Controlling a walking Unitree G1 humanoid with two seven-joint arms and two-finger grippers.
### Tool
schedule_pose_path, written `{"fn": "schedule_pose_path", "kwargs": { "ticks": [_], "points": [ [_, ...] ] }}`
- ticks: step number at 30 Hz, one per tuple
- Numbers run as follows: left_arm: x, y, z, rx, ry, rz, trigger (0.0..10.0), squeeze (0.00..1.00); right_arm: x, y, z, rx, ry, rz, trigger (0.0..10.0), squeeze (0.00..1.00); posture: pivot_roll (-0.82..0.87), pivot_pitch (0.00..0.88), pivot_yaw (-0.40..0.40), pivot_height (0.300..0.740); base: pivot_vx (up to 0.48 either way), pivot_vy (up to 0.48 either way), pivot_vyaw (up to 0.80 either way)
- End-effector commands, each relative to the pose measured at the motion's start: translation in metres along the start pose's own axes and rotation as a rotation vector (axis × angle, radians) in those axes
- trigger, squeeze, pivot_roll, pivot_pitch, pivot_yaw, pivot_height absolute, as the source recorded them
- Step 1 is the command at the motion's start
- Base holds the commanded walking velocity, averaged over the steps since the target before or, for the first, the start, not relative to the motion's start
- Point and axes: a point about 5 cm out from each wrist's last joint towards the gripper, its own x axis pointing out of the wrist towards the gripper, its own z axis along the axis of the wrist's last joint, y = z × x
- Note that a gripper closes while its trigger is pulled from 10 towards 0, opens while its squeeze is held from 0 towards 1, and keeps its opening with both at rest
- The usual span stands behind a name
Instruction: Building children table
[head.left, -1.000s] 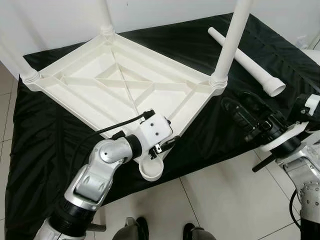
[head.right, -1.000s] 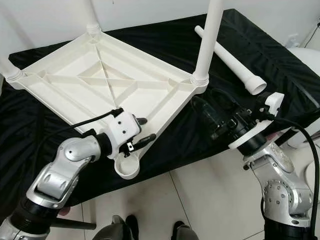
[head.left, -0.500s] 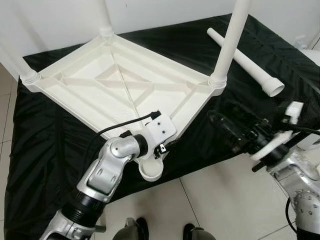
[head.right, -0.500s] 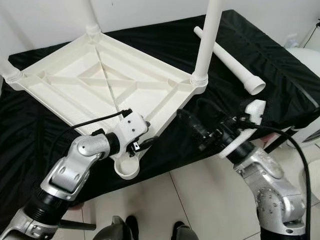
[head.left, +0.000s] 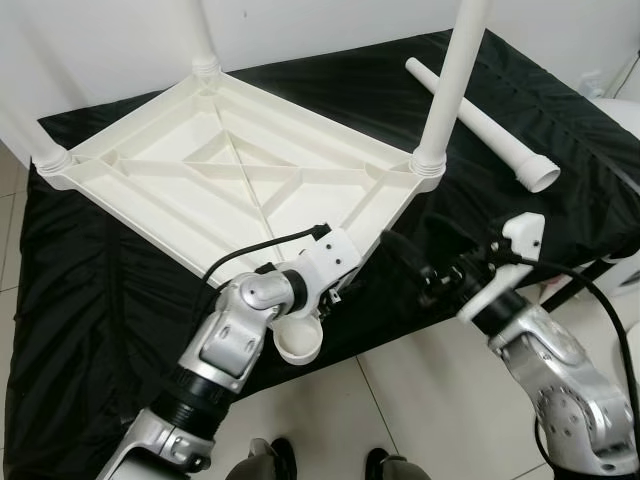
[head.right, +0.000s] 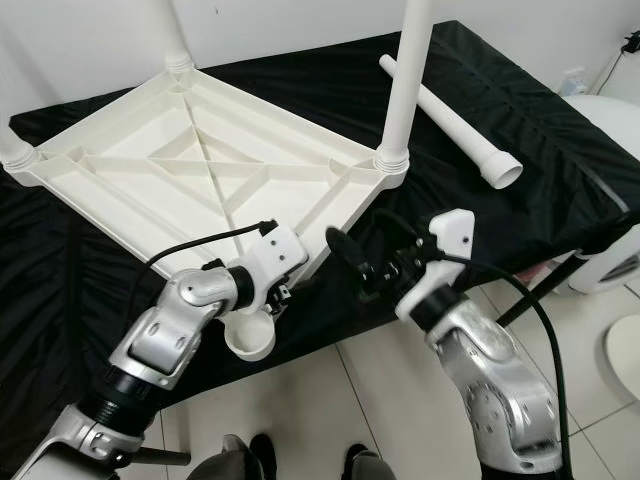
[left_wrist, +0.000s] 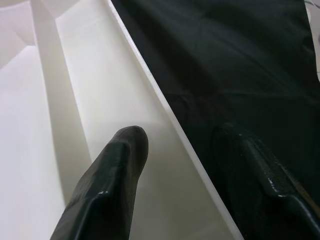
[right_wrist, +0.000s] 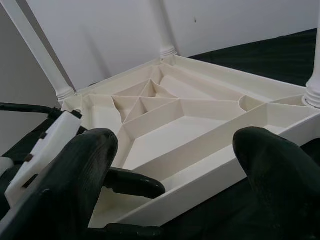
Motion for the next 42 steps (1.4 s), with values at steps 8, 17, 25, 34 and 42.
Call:
{"fn": "schedule_pose_path", "kwargs": {
  "ticks": [8,17,25,34,42],
  "points": [
    [0.022,0.018,-0.009,-0.036,0.073,0.361,10.0,0.00,-0.002,0.004,0.002,0.000,-0.030,-0.030,10.0,0.00,-0.15,0.201,0.078,0.740,0.000,0.000,0.00],
    [0.032,0.030,0.001,-0.071,0.069,0.466,10.0,0.00,-0.001,0.006,0.001,0.016,-0.038,-0.034,10.0,0.00,-0.14,0.202,0.087,0.740,0.000,0.000,0.00],
    [0.044,0.027,0.014,-0.077,0.042,0.480,10.0,0.00,-0.002,0.008,-0.002,0.033,-0.039,-0.040,10.0,0.00,-0.14,0.199,0.089,0.740,0.000,0.000,0.00],
    [0.030,0.035,0.021,-0.094,-0.016,0.416,10.0,0.00,-0.001,0.011,-0.006,0.048,-0.033,-0.027,10.0,0.00,-0.13,0.183,0.086,0.740,0.000,0.000,0.00],
    [-0.006,0.047,0.041,-0.147,-0.219,0.313,10.0,0.00,0.000,0.011,-0.007,0.052,-0.032,-0.021,10.0,0.00,-0.13,0.177,0.084,0.740,0.000,0.000,0.00]
  ]
}}
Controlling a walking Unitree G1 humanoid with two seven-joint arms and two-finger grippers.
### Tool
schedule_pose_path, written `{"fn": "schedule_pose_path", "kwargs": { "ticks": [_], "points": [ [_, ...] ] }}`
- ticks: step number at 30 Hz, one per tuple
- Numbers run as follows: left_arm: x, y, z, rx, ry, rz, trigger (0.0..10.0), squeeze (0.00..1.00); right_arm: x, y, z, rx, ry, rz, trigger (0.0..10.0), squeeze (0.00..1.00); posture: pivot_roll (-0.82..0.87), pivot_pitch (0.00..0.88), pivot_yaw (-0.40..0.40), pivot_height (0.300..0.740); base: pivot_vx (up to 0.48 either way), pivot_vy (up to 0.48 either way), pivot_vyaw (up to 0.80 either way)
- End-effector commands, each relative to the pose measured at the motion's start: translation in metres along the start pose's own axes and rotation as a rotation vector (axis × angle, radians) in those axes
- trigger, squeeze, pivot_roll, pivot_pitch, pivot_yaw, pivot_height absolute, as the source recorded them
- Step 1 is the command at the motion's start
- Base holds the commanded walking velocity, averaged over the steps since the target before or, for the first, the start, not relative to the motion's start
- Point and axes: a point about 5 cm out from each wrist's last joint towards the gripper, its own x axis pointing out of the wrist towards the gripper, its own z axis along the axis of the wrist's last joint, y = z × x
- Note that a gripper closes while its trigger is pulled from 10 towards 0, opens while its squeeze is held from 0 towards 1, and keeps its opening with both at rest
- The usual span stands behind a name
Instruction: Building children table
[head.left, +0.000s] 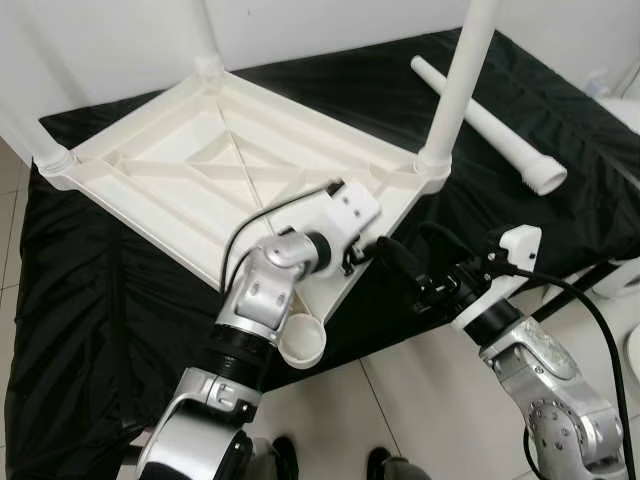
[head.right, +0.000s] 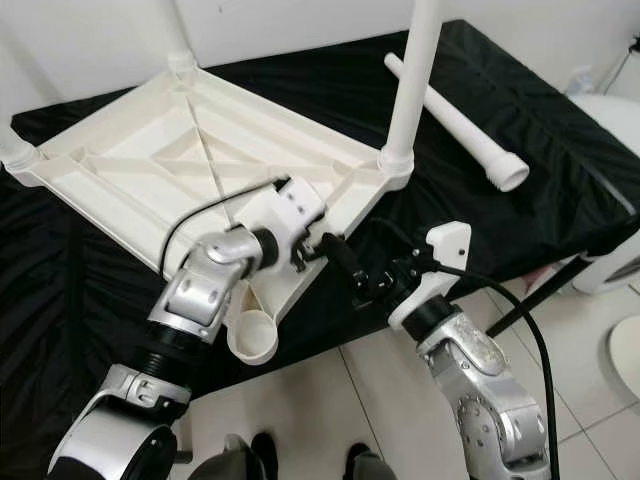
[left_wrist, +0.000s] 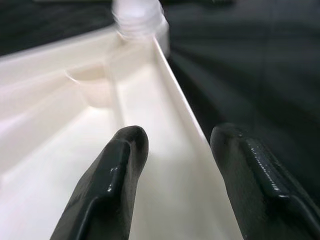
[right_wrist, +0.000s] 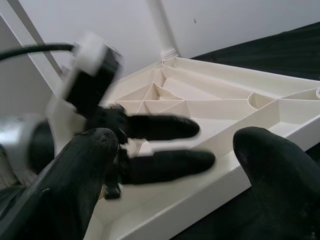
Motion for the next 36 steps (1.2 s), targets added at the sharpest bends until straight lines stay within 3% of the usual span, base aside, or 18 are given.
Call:
{"fn": "schedule_pose_path", "kwargs": {
  "ticks": [1,5,6,9,15,17,18,23,36],
  "points": [
    [-0.015,0.016,0.008,-0.025,-0.065,0.168,10.0,0.00,-0.001,0.001,-0.002,-0.001,0.005,0.012,10.0,0.00,-0.13,0.177,0.084,0.740,0.000,0.000,0.00],
    [-0.022,0.020,0.011,0.015,-0.082,0.166,10.0,0.00,0.000,0.001,-0.003,0.000,0.006,0.014,10.0,0.00,-0.13,0.177,0.084,0.740,0.000,0.000,0.00],
    [-0.032,0.030,0.009,0.095,-0.061,0.202,10.0,0.00,0.000,0.000,-0.004,0.003,0.009,0.008,10.0,0.00,-0.12,0.174,0.081,0.740,0.000,0.000,0.00],
    [-0.047,0.052,0.003,0.195,0.003,0.287,10.0,0.00,-0.002,-0.003,-0.008,0.004,0.017,-0.015,10.0,0.00,-0.12,0.177,0.085,0.740,0.000,0.000,0.00],
    [-0.064,0.074,-0.009,0.290,0.117,0.383,10.0,0.00,-0.004,-0.008,-0.012,0.000,0.025,-0.073,10.0,0.00,-0.12,0.179,0.090,0.740,0.000,0.000,0.00],
    [-0.070,0.080,-0.013,0.295,0.151,0.418,10.0,0.00,-0.005,-0.012,-0.012,-0.006,0.018,-0.120,10.0,0.00,-0.12,0.179,0.090,0.740,0.000,0.000,0.00],
    [-0.079,0.089,-0.019,0.353,0.222,0.468,10.0,0.00,-0.006,-0.019,-0.013,-0.008,0.000,-0.210,10.0,0.00,-0.12,0.179,0.090,0.740,0.000,0.000,0.00],
    [-0.090,0.099,-0.026,0.407,0.308,0.512,10.0,0.00,-0.005,-0.022,-0.013,-0.010,-0.020,-0.257,10.0,0.00,-0.12,0.179,0.095,0.740,0.000,0.000,0.00],
    [-0.113,0.114,-0.028,0.531,0.411,0.533,10.0,0.00,-0.005,-0.030,-0.012,-0.018,-0.033,-0.293,10.0,0.00,-0.11,0.175,0.089,0.740,0.000,0.000,0.00]
  ]
}}
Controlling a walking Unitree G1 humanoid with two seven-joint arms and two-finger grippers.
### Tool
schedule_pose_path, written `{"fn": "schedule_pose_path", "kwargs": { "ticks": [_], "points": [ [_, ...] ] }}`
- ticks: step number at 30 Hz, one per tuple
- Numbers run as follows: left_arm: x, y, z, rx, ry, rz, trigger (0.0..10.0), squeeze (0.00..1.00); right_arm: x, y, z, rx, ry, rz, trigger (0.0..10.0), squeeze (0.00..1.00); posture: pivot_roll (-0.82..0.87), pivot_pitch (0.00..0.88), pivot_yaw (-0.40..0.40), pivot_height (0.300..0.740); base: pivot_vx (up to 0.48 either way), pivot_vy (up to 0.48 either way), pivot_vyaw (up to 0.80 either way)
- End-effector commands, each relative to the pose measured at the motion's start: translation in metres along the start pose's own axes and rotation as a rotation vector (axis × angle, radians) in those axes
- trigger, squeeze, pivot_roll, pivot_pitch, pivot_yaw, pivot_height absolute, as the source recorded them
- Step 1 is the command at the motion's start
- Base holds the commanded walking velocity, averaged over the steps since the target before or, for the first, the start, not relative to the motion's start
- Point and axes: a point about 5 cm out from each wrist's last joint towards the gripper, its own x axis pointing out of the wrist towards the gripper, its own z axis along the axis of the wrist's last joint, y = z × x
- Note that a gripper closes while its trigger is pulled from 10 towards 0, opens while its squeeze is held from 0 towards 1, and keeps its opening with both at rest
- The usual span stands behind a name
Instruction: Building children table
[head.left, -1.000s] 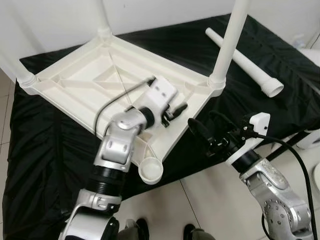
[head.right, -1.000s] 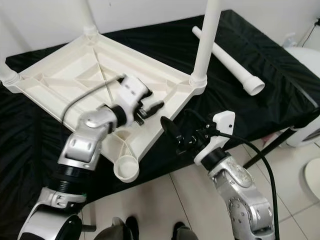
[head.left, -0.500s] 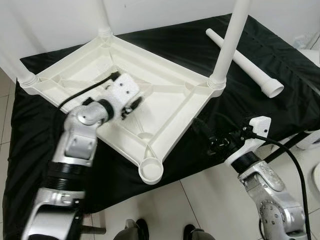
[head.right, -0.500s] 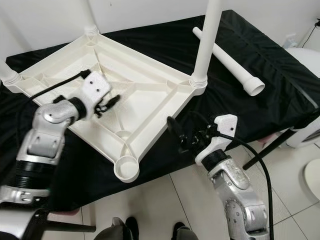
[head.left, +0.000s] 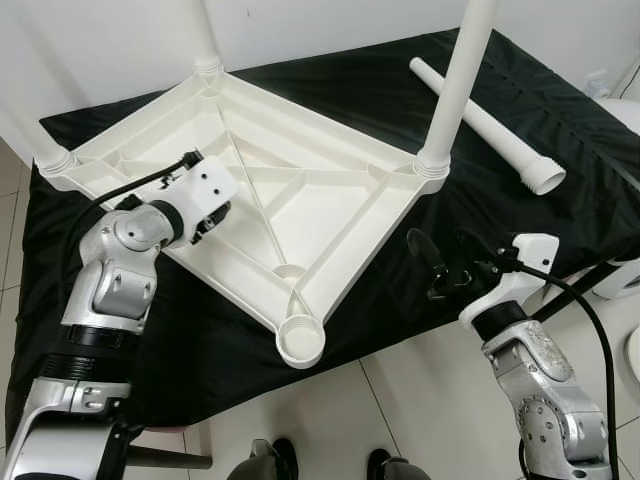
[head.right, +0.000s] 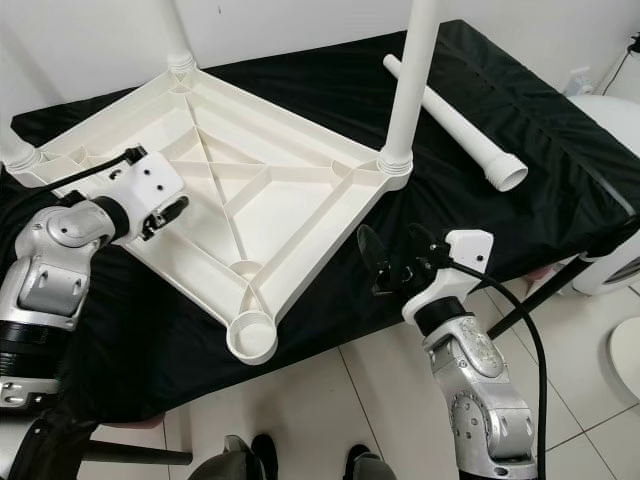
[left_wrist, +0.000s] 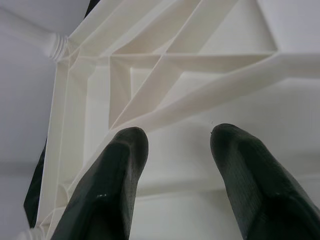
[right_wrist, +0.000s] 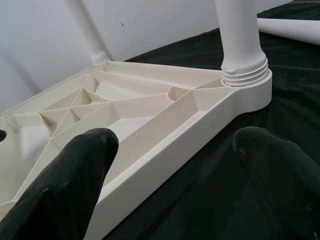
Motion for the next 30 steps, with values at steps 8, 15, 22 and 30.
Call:
{"fn": "schedule_pose_path", "kwargs": {
  "ticks": [8,15,22,30],
  "points": [
    [-0.011,0.012,-0.019,0.094,0.092,0.137,10.0,0.00,0.000,-0.003,-0.001,-0.001,-0.012,-0.017,10.0,0.00,-0.11,0.179,0.091,0.740,0.000,0.000,0.00],
    [-0.016,0.002,-0.024,0.178,0.113,0.057,10.0,0.00,0.000,-0.004,-0.001,0.001,-0.013,-0.018,10.0,0.00,-0.10,0.180,0.089,0.740,0.000,0.000,0.00],
    [-0.019,-0.020,-0.021,0.211,0.082,-0.077,10.0,0.00,0.003,-0.005,-0.002,0.003,-0.013,-0.014,10.0,0.00,-0.10,0.173,0.082,0.740,0.000,0.000,0.00],
    [-0.015,-0.049,-0.003,0.233,-0.020,-0.197,10.0,0.00,0.004,-0.006,-0.001,-0.005,-0.017,-0.011,10.0,0.00,-0.10,0.171,0.082,0.740,0.000,0.000,0.00]
  ]
}}
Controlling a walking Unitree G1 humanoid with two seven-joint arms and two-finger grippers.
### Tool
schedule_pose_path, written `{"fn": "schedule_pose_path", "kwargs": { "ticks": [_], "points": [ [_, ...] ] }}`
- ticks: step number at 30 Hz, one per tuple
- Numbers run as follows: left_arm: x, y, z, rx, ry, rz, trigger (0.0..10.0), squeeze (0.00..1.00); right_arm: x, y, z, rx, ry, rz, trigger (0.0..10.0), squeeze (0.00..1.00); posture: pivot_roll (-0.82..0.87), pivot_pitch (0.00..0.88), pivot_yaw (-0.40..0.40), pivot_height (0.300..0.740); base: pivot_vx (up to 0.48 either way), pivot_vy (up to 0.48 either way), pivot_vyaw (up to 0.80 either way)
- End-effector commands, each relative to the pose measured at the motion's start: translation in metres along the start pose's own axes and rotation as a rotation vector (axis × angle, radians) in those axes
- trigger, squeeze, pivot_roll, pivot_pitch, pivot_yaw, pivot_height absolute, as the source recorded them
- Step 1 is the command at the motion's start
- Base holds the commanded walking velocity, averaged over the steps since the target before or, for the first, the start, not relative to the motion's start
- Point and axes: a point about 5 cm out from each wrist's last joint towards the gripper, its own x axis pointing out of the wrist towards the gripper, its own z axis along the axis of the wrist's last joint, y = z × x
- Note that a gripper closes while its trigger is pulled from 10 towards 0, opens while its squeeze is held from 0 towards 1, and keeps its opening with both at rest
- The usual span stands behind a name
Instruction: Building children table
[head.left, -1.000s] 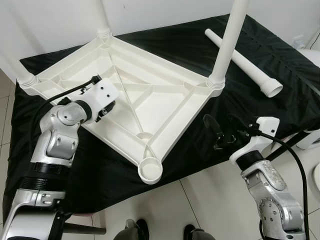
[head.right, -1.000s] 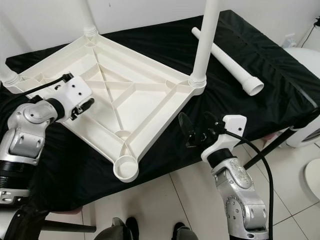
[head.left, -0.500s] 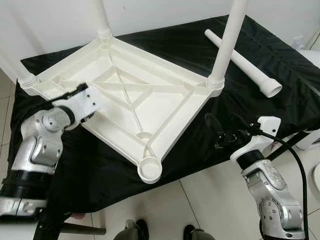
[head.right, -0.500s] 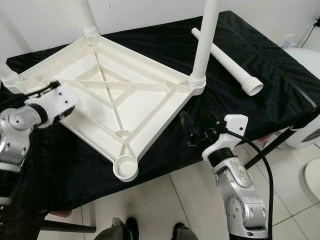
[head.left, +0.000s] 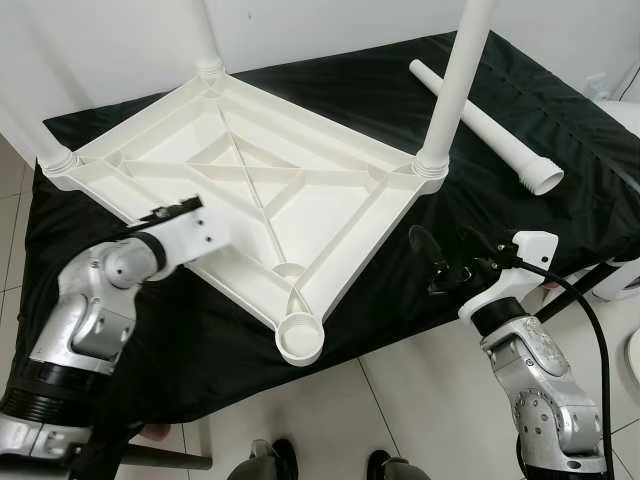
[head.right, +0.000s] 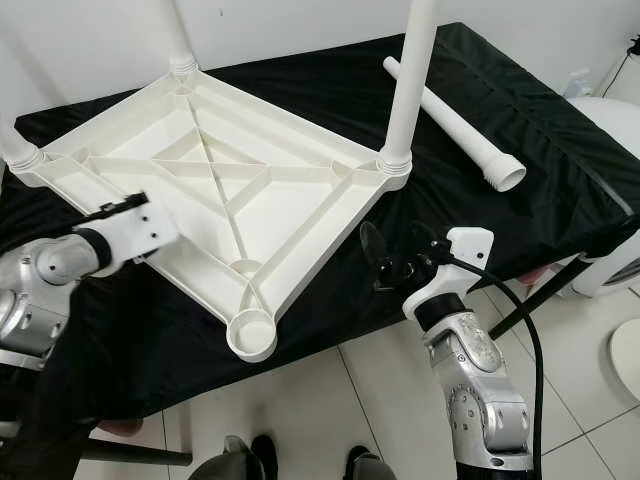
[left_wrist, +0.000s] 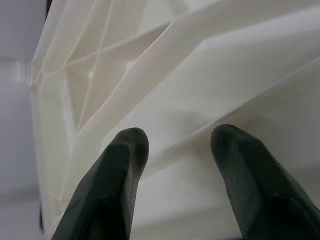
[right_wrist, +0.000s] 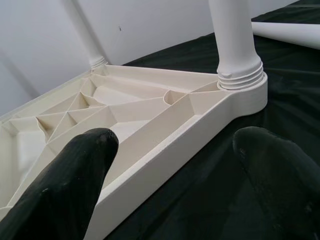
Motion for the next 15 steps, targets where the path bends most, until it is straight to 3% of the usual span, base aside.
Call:
{"fn": "schedule_pose_path", "kwargs": {
  "ticks": [1,11,15],
  "points": [
    [0.000,-0.012,0.005,0.008,-0.024,-0.048,10.0,0.00,-0.002,-0.004,0.001,-0.010,-0.005,-0.009,10.0,0.00,-0.10,0.171,0.082,0.740,0.000,0.000,0.00],
    [0.003,-0.028,0.021,0.031,-0.093,-0.105,10.0,0.00,-0.002,-0.008,0.001,-0.007,-0.008,-0.047,10.0,0.00,-0.11,0.171,0.088,0.740,0.000,0.000,0.00],
    [0.004,-0.037,0.038,0.022,-0.162,-0.142,10.0,0.00,-0.002,-0.012,0.001,-0.009,-0.011,-0.074,10.0,0.00,-0.11,0.177,0.090,0.740,0.000,0.000,0.00]
  ]
}}
